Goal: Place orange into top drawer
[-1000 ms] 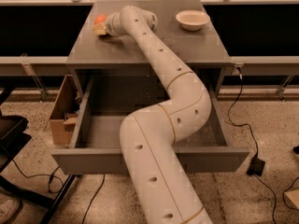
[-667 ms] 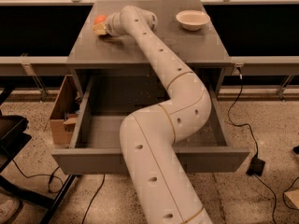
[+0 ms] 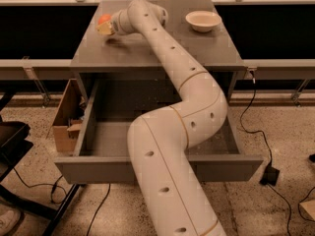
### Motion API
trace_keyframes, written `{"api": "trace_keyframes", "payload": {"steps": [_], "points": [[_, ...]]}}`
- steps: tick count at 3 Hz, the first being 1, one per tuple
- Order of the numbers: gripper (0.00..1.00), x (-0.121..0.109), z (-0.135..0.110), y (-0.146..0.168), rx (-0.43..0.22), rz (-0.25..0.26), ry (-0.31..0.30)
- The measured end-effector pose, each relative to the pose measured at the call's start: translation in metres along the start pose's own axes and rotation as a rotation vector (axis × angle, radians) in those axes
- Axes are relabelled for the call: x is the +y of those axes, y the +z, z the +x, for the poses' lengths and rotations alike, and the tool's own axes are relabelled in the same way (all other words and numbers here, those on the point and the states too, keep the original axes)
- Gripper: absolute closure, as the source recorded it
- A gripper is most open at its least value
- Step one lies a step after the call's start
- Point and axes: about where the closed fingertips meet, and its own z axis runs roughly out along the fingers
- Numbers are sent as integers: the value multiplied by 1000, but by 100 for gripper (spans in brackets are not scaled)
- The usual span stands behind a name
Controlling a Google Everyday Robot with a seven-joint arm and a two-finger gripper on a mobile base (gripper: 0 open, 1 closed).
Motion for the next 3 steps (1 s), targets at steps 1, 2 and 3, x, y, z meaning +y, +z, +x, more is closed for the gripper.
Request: {"api": "trace_keyframes", "payload": {"steps": [1, 2, 3], "points": [[100, 2, -14, -49, 77, -26, -4], [100, 12, -38, -126, 152, -22, -18], [100, 26, -22, -171, 203, -60, 8]]}}
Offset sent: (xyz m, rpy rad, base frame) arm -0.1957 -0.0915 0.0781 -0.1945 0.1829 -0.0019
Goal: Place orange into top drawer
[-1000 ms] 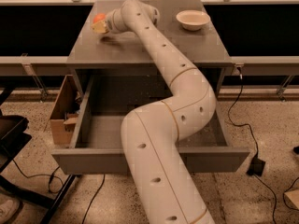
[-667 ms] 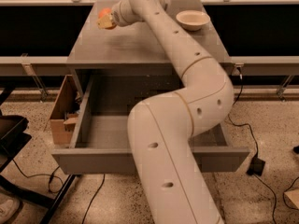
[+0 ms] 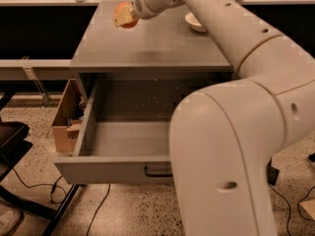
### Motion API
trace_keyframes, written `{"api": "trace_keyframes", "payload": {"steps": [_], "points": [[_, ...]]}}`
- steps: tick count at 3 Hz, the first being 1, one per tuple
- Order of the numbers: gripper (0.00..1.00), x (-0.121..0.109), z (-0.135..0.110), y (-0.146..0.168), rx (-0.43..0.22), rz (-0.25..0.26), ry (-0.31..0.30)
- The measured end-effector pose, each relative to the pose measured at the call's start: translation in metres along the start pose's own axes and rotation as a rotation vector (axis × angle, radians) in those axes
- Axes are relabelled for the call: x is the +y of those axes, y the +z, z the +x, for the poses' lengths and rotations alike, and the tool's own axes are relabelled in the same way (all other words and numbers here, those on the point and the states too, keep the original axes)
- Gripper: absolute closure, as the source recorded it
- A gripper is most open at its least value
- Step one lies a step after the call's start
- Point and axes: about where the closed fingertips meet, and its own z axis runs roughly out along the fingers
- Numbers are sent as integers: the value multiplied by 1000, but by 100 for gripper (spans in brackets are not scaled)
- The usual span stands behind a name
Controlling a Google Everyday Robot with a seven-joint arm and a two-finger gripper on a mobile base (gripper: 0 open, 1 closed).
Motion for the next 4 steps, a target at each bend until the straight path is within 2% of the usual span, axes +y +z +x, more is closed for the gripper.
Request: {"api": "trace_keyframes", "payload": {"steps": [1, 2, 3, 4], "points": [[100, -1, 51, -63, 87, -33, 38], [100, -6, 90, -101, 141, -44, 76], [100, -10, 148, -137, 259, -90, 136], [100, -12, 191, -140, 358, -135, 189]]}}
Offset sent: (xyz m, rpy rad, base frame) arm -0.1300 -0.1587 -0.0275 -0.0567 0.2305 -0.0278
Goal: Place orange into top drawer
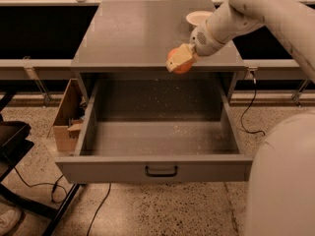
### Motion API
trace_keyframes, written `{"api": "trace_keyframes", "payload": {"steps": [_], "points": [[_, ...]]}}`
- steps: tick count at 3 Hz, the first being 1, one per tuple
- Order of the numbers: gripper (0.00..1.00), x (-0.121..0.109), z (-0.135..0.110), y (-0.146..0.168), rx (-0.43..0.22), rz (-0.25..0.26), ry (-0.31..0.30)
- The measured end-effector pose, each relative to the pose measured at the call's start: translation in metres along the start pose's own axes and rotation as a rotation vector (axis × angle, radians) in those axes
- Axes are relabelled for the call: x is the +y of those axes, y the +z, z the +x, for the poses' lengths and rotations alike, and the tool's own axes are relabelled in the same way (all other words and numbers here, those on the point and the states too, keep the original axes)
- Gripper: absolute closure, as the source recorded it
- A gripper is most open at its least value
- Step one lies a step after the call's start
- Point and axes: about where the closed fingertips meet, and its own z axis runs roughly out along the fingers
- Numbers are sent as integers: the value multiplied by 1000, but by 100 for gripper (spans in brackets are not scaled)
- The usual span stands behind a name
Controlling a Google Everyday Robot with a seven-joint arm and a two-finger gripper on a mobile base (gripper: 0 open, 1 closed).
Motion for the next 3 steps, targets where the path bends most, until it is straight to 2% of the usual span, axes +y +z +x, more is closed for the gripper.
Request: {"api": "trace_keyframes", "payload": {"steps": [1, 2, 3], "points": [[100, -9, 81, 57, 62, -146, 133], [100, -12, 135, 106, 85, -185, 217], [100, -21, 162, 150, 84, -176, 237]]}}
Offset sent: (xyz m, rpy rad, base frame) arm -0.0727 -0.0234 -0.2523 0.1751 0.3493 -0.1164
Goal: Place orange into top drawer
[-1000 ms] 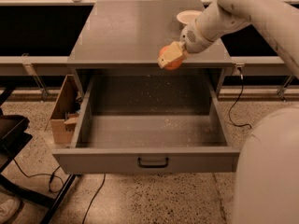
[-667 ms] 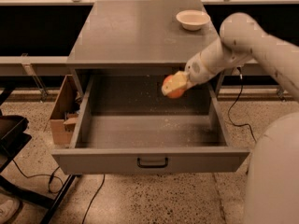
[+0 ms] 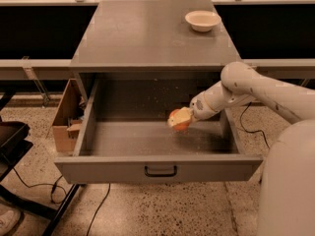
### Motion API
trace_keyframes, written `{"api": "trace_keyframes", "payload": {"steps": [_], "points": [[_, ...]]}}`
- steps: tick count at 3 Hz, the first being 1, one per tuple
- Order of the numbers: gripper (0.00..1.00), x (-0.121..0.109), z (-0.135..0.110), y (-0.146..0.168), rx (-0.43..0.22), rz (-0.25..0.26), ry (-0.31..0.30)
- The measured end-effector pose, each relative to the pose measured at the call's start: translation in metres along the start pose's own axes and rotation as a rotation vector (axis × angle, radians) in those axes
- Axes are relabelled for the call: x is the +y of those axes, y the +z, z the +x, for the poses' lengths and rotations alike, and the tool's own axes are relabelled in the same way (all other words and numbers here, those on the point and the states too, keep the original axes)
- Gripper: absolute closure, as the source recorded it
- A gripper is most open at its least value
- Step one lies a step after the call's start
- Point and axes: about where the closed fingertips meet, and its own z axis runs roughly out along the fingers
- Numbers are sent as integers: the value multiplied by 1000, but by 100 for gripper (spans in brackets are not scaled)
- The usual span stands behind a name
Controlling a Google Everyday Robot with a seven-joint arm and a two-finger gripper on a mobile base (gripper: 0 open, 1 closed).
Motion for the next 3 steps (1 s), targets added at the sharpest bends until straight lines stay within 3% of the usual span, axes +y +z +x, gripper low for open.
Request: {"api": "trace_keyframes", "payload": {"steps": [1, 2, 3], "points": [[100, 0, 0, 0, 0, 0, 0], [82, 0, 0, 0, 0, 0, 0], [57, 0, 0, 0, 0, 0, 0]]}}
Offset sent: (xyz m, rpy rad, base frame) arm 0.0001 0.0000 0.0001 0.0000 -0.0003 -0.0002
